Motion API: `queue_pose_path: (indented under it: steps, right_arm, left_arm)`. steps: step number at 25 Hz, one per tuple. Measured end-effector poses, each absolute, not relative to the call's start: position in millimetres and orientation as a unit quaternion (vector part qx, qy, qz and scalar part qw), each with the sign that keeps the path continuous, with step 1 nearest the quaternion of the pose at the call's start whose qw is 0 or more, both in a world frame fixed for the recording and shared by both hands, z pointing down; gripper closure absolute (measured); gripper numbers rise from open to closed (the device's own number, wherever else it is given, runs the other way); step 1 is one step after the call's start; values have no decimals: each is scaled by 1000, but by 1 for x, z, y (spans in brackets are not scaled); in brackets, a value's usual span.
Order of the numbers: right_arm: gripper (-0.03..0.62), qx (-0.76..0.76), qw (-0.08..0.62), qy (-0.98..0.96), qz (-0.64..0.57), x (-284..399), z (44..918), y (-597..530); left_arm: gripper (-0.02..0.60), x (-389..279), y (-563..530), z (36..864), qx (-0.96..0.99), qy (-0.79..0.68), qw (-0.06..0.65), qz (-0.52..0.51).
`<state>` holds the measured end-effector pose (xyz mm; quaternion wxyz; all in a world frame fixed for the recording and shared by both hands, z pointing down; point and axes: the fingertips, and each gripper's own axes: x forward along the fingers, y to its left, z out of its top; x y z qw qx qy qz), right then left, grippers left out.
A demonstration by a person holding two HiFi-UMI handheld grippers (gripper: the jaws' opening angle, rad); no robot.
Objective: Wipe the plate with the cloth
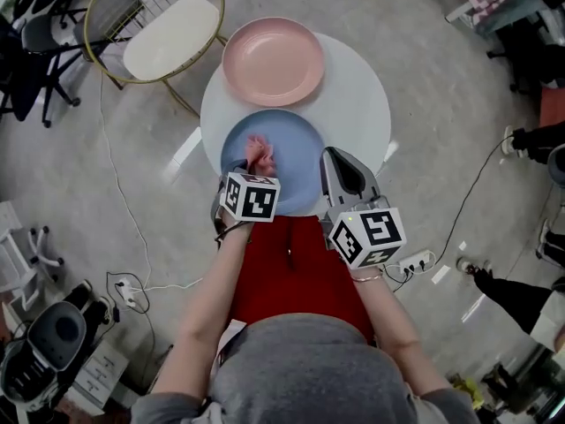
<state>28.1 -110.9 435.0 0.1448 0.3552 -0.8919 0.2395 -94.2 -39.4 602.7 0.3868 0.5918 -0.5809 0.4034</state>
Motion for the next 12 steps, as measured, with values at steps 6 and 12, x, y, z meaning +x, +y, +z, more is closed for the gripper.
queue_pose_path:
  steps: [6,12]
  right_arm:
    - [565,317,152,-907,230,-8,434,-106]
    - [565,299,158,-914,224,-39,431,-91]
  left_arm:
    - [549,-128,-24,598,568,-602,364,427]
    - [549,-168,0,588,549,-625,369,414]
